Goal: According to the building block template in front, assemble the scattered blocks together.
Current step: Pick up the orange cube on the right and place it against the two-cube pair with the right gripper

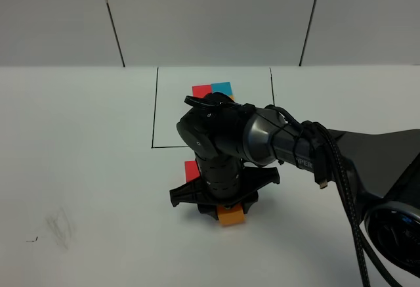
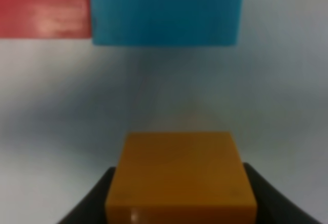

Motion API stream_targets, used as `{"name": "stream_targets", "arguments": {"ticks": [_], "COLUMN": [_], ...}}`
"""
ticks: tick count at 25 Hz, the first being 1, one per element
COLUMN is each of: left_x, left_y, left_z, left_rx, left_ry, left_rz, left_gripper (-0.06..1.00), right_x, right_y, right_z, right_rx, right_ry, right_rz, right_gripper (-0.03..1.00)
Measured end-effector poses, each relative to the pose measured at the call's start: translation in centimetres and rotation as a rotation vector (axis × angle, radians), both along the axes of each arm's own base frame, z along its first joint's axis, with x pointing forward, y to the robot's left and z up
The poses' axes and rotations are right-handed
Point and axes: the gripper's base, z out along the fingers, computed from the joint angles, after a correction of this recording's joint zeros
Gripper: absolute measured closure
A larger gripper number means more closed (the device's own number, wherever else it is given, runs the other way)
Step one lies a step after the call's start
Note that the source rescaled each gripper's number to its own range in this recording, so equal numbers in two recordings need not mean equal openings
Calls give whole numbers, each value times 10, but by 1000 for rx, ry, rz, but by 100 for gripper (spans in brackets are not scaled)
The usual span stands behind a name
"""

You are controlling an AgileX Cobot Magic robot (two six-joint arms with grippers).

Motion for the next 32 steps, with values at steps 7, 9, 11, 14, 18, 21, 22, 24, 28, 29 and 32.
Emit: {"name": "stream_targets", "arguments": {"ticks": [7,9,11,14,18,21,22,24,28,29,32], "left_x": [0,0,0,0,0,0,0,0,0,0,0], "left_y": [0,0,0,0,0,0,0,0,0,0,0], "left_z": [0,0,0,0,0,0,0,0,0,0,0], "left_rx": [0,0,0,0,0,0,0,0,0,0,0], "left_ry": [0,0,0,0,0,0,0,0,0,0,0], "left_rz": [0,0,0,0,0,0,0,0,0,0,0], "left_gripper": [21,21,21,21,21,21,21,21,21,21,21], "right_x": [3,4,4,5,4,4,4,4,4,4,4], "right_y": [3,4,5,6,5,4,4,4,4,4,4], "right_z": [0,0,0,0,0,0,-3,-7,-12,-12,-12], "right_rx": [37,50,60,64,59,49,42,34,27,27,27], "right_ry": [-33,-40,-47,-50,-47,-44,-41,-33,-26,-26,-26], "right_rz": [-6,-6,-6,-7,-16,-24,-24,-24,-24,-24,-24], "right_gripper": [64,64,64,64,64,64,64,64,64,64,64]}}
